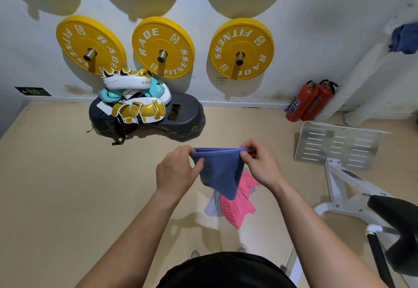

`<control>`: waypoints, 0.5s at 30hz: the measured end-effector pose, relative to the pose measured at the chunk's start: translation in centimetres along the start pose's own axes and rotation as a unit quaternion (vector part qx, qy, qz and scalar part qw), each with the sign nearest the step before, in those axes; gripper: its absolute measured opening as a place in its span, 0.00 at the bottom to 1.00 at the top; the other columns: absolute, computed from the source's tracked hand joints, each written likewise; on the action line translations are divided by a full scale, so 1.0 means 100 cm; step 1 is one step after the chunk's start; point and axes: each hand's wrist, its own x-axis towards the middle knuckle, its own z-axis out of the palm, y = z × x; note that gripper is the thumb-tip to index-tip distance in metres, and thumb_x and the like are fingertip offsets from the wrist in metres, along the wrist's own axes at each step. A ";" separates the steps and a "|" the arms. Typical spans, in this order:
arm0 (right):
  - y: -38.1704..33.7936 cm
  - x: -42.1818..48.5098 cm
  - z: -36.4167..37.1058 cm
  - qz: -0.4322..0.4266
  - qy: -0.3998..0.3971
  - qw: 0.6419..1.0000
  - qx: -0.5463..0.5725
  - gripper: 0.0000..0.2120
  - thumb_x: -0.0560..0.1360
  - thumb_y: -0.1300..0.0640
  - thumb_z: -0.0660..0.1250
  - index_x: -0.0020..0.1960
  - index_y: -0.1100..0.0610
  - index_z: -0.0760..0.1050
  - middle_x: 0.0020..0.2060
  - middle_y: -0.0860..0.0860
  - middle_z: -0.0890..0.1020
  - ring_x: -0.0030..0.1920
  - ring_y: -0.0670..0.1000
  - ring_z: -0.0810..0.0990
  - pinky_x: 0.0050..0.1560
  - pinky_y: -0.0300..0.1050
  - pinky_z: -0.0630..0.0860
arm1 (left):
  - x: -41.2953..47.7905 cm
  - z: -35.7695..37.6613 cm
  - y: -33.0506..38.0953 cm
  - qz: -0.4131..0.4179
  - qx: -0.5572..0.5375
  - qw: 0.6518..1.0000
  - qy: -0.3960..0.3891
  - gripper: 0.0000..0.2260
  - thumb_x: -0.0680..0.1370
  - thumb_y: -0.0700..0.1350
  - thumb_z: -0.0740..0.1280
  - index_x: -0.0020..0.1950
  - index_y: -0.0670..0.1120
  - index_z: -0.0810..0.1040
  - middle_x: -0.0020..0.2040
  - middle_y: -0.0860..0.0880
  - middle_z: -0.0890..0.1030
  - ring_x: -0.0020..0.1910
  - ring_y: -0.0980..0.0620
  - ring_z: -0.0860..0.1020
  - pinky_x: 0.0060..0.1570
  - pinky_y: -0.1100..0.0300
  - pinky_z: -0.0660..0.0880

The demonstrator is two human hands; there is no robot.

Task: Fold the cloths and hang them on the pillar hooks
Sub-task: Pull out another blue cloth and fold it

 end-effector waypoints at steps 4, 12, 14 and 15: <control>-0.007 -0.002 0.001 -0.007 -0.024 0.996 0.084 0.06 0.78 0.63 0.64 0.45 0.54 0.75 0.40 0.52 0.80 0.40 0.46 0.74 0.43 0.41 0.71 | 0.008 -0.005 0.004 -0.047 -0.099 0.994 -0.026 0.10 0.75 0.54 0.72 0.44 0.53 0.73 0.41 0.55 0.80 0.41 0.51 0.78 0.38 0.57 0.75; -0.017 0.011 -0.023 0.029 -0.058 0.992 0.110 0.13 0.73 0.69 0.63 0.52 0.54 0.76 0.36 0.52 0.76 0.36 0.46 0.73 0.37 0.35 0.71 | 0.020 -0.031 0.028 -0.030 -0.365 0.923 -0.116 0.17 0.74 0.38 0.74 0.56 0.54 0.73 0.44 0.56 0.84 0.48 0.55 0.83 0.51 0.52 0.81; -0.022 0.011 -0.031 0.022 -0.123 0.988 0.087 0.16 0.68 0.63 0.65 0.54 0.51 0.76 0.39 0.49 0.77 0.39 0.47 0.74 0.41 0.38 0.72 | 0.023 -0.035 0.034 -0.013 -0.360 0.925 -0.124 0.21 0.73 0.41 0.75 0.60 0.57 0.71 0.45 0.58 0.84 0.50 0.56 0.82 0.54 0.54 0.79; -0.027 0.011 -0.033 0.009 -0.153 0.986 0.070 0.17 0.67 0.59 0.67 0.55 0.49 0.76 0.41 0.47 0.77 0.40 0.46 0.74 0.43 0.39 0.72 | 0.024 -0.036 0.037 -0.004 -0.356 0.926 -0.126 0.22 0.73 0.42 0.75 0.60 0.58 0.71 0.45 0.58 0.84 0.50 0.55 0.81 0.54 0.53 0.79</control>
